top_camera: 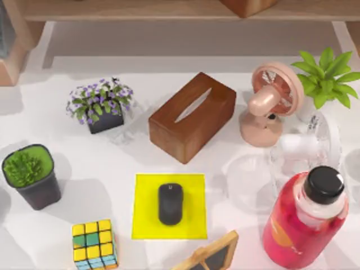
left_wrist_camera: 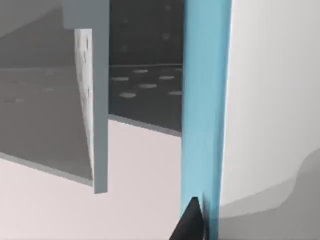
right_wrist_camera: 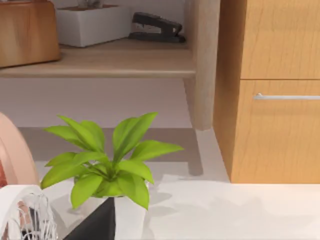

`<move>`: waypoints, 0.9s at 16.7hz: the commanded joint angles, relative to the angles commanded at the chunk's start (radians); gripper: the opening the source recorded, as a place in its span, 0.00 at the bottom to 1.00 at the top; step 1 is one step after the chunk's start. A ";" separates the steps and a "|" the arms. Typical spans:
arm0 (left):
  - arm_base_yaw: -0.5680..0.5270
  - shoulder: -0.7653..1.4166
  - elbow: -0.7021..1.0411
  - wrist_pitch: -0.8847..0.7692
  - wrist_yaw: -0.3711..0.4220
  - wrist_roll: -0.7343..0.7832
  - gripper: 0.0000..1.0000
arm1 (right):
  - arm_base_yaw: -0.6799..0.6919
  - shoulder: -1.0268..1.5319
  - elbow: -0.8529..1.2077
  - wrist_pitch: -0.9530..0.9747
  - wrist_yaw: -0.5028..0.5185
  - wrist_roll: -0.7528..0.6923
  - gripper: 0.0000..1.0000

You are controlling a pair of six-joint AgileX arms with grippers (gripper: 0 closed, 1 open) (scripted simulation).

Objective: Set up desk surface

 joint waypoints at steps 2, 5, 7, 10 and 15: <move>-0.060 0.007 -0.029 0.047 0.031 0.028 0.00 | 0.000 0.000 0.000 0.000 0.000 0.000 1.00; -0.099 0.025 -0.041 0.070 0.046 0.040 0.00 | 0.000 0.000 0.000 0.000 0.000 0.000 1.00; -0.099 0.025 -0.041 0.070 0.046 0.040 0.00 | 0.000 0.000 0.000 0.000 0.000 0.000 1.00; -0.096 0.025 -0.039 0.069 0.044 0.041 0.00 | 0.000 0.000 0.000 0.000 0.000 0.000 1.00; -0.122 0.073 0.029 0.064 0.023 0.030 0.00 | 0.000 0.000 0.000 0.000 0.000 0.000 1.00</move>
